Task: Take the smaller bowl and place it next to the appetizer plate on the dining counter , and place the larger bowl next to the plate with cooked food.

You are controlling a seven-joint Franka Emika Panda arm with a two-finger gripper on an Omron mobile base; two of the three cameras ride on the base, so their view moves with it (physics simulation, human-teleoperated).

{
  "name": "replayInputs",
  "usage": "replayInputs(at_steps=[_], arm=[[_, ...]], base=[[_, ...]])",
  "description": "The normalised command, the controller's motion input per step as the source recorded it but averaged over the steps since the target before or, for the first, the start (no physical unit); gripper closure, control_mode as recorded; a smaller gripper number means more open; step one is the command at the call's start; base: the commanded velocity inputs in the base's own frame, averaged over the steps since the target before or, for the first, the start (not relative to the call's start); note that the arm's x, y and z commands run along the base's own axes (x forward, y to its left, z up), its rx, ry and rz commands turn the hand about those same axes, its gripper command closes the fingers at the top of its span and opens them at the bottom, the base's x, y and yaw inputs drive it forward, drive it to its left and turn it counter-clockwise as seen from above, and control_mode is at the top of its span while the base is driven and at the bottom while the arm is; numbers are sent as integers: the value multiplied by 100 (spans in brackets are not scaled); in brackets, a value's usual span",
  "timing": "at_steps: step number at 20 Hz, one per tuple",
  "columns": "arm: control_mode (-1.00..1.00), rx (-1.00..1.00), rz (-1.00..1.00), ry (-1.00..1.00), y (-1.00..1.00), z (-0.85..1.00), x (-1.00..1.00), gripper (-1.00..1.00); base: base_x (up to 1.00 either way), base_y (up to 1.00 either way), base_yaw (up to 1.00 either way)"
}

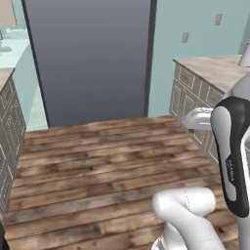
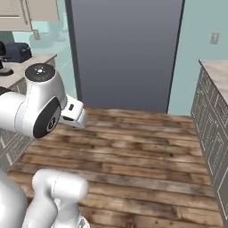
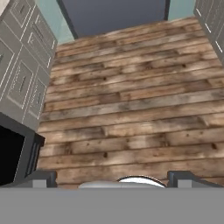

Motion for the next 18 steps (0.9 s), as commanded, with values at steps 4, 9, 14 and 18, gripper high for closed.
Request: replayInputs(at_steps=[4, 9, 14, 18], arm=[[100, 0, 0, 0, 0, 0, 0, -100], [100, 0, 0, 0, 0, 0, 0, -100], [100, 0, 0, 0, 0, 0, 0, -100], [100, 0, 0, 0, 0, 0, 0, -100]], base=[[100, 7, 6], [100, 0, 18], [88, 0, 27], [52, -2, 36]])
